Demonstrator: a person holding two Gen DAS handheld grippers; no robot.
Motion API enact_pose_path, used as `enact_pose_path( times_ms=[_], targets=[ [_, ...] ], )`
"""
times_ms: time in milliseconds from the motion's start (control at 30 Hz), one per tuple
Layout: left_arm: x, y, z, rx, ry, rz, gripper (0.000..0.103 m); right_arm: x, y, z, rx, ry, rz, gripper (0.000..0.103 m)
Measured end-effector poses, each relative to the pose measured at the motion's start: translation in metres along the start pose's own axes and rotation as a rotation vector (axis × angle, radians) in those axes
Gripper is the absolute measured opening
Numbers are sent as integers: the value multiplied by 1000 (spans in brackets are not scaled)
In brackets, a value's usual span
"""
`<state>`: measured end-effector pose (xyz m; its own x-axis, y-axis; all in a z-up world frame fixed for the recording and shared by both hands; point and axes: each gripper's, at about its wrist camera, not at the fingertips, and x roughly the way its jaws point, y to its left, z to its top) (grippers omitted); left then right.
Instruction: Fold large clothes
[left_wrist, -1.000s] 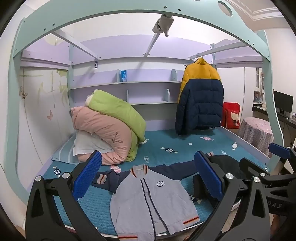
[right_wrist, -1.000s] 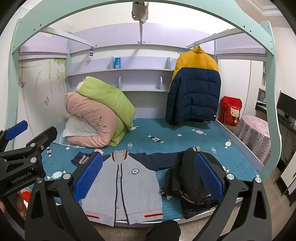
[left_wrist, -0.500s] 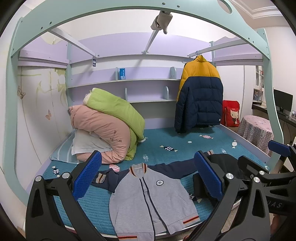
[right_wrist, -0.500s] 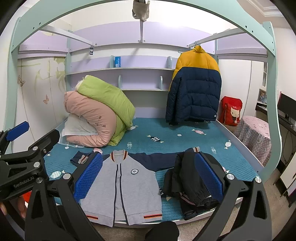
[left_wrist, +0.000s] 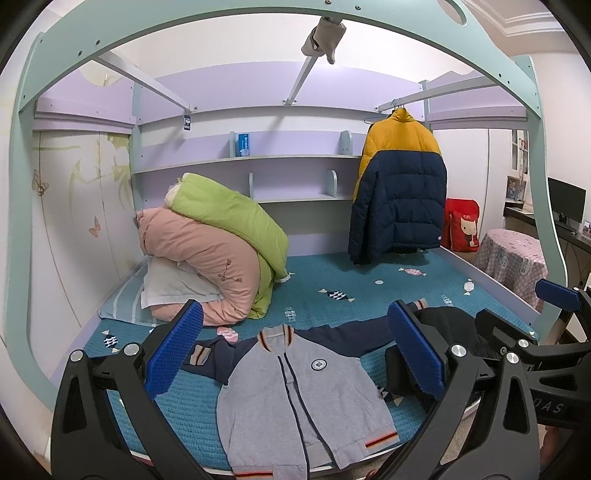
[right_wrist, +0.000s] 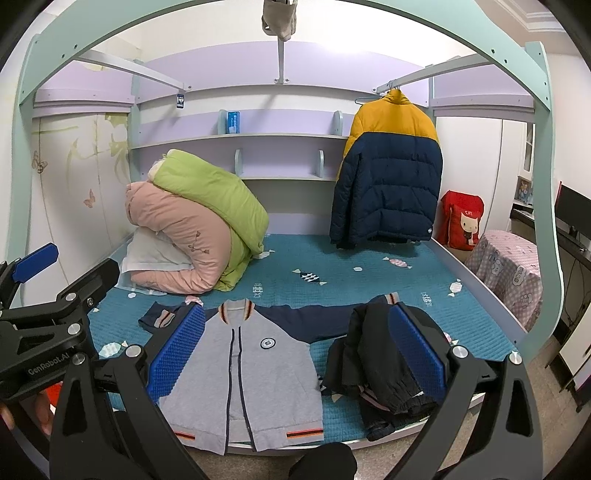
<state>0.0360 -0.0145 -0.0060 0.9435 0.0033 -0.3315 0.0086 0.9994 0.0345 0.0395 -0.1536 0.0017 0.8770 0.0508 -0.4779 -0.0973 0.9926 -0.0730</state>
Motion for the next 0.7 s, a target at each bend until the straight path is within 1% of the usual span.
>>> enact_pose_path(
  times_ms=[333,533,700],
  targets=[
    [21,-1,1,-7,19,-8,99,18,-2,3,2,19,-6,96],
    [28,0,4,-7,19,-8,99,23,-4,5,7,20,-12,96],
    [26,-1,5,-6,19,-6,99,28,-6,6,15,26,-15,96]
  ],
)
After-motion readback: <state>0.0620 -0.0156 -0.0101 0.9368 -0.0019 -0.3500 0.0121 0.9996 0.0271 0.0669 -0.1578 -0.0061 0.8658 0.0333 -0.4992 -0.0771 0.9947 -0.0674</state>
